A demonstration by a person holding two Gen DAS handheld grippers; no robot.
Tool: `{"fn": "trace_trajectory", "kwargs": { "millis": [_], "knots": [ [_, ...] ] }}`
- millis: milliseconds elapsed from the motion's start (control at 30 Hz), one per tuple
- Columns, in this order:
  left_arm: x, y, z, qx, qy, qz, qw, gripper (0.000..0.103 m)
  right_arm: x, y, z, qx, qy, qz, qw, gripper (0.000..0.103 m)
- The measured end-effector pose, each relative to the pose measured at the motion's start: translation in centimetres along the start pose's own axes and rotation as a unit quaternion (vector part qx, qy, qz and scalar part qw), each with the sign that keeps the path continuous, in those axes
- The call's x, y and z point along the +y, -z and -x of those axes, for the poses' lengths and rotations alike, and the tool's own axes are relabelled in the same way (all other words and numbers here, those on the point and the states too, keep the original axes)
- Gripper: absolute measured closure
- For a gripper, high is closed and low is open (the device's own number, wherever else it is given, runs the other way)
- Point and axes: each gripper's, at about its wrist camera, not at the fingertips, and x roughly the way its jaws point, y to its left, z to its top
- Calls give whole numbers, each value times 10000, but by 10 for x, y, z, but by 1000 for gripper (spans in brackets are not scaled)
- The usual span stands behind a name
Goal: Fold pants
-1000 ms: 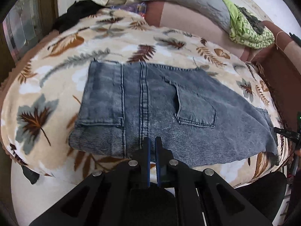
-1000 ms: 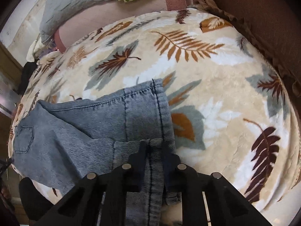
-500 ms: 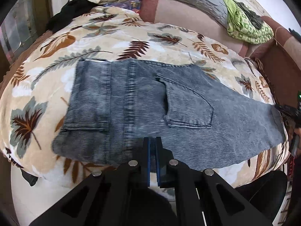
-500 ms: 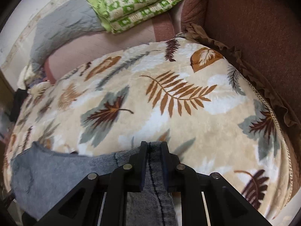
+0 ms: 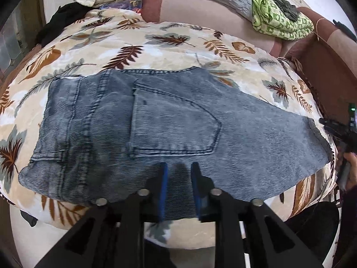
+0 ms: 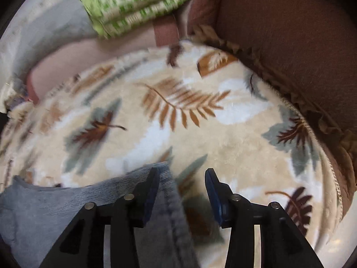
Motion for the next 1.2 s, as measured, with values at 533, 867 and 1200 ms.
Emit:
{"fn": "trace_trajectory", "kwargs": {
  "millis": [533, 867, 1200],
  "knots": [
    [-21, -2, -28, 252, -662, 98, 9974, 47, 87, 105, 14, 1024, -1057, 1019, 9838, 69],
    [38, -5, -4, 263, 47, 1079, 9938, 83, 76, 78, 23, 925, -1094, 631, 9877, 93],
    [99, -3, 18, -81, -1659, 1242, 9782, 54, 241, 72, 7, 1220, -2384, 1682, 9487, 93]
  ]
}}
